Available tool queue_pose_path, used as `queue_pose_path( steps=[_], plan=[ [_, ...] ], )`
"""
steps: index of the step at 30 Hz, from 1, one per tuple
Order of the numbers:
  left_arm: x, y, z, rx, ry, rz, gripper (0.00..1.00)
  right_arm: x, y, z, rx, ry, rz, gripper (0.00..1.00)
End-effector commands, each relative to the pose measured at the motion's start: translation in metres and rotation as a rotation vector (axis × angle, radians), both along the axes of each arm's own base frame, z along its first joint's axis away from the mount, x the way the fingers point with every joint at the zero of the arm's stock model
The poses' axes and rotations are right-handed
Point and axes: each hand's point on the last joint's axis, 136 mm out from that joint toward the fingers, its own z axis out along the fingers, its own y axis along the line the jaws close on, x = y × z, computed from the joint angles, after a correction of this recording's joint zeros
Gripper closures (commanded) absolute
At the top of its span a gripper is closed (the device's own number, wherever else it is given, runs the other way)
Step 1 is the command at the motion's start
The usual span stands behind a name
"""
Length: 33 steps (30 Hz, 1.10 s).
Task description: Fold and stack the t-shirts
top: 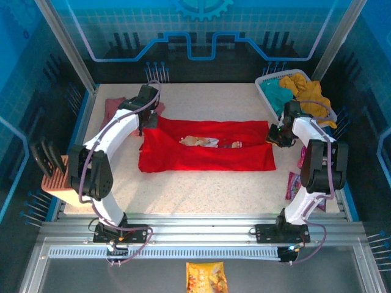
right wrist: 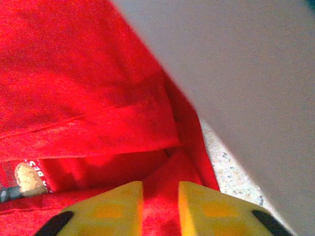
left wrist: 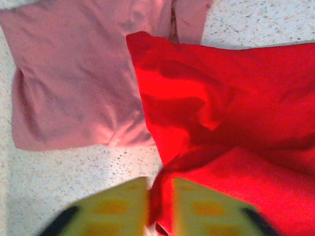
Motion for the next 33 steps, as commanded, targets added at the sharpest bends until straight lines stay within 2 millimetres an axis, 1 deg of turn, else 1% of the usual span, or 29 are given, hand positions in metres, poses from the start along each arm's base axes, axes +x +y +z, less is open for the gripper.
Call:
queue_pose_path(
  steps=[1,3,4,5,7,8,9,10,11,14,15,16,18,19,24,26,28,31,32,33],
  plan=[
    [0.012,0.011,0.006,0.042,-0.003,0.023,0.5,0.004,0.003,0.003,-0.001,-0.017,0.015,0.66],
    [0.01,0.016,0.013,0.063,-0.008,0.041,0.33,0.004,0.006,0.013,0.0,-0.044,0.03,0.59],
    [0.009,0.019,0.018,0.072,-0.019,0.05,0.25,0.004,0.008,0.019,-0.003,-0.059,0.039,0.54],
    [0.008,0.021,0.023,0.082,-0.025,0.056,0.21,0.004,0.01,0.025,-0.001,-0.073,0.047,0.47],
    [0.004,0.025,0.032,0.087,-0.022,0.065,0.21,0.004,0.016,0.039,0.009,-0.105,0.07,0.36],
    [0.002,0.026,0.035,0.085,-0.018,0.067,0.21,0.003,0.02,0.044,0.006,-0.115,0.088,0.32],
    [0.0,0.024,0.037,0.071,-0.012,0.063,0.21,0.001,0.024,0.05,-0.002,-0.124,0.107,0.28],
    [-0.002,0.02,0.037,0.048,-0.005,0.057,0.21,0.0,0.029,0.056,-0.005,-0.139,0.132,0.25],
    [-0.005,0.017,0.038,0.027,0.0,0.055,0.21,-0.002,0.035,0.06,-0.005,-0.147,0.153,0.18],
    [-0.017,0.008,0.031,-0.037,0.042,0.078,0.21,-0.008,0.055,0.072,0.014,-0.165,0.22,0.13],
    [-0.024,0.004,0.025,-0.08,0.067,0.092,0.21,-0.01,0.064,0.076,0.028,-0.167,0.247,0.07],
    [-0.031,-0.002,0.02,-0.137,0.088,0.098,0.22,-0.014,0.072,0.079,0.035,-0.164,0.276,0.05],
    [-0.047,-0.01,0.01,-0.228,0.119,0.115,0.3,-0.021,0.086,0.081,0.049,-0.16,0.324,0.05],
    [-0.056,-0.012,0.007,-0.264,0.128,0.127,0.31,-0.026,0.09,0.08,0.06,-0.152,0.335,0.05],
    [-0.103,-0.018,-0.003,-0.369,0.213,0.204,0.33,-0.053,0.088,0.071,0.101,-0.105,0.258,0.05],
    [-0.124,-0.02,-0.013,-0.41,0.265,0.25,0.33,-0.065,0.082,0.068,0.088,-0.099,0.231,0.04],
    [-0.146,-0.02,-0.029,-0.43,0.321,0.32,0.34,-0.075,0.067,0.063,0.046,-0.09,0.18,0.05],
    [-0.164,-0.023,-0.048,-0.494,0.33,0.395,0.39,-0.084,0.049,0.051,0.061,-0.084,0.105,0.07],
    [-0.167,-0.024,-0.051,-0.515,0.321,0.406,0.39,-0.086,0.045,0.047,0.072,-0.082,0.087,0.08],
    [-0.17,-0.021,-0.054,-0.513,0.308,0.432,0.41,-0.089,0.039,0.043,0.076,-0.079,0.071,0.09]
  ],
)
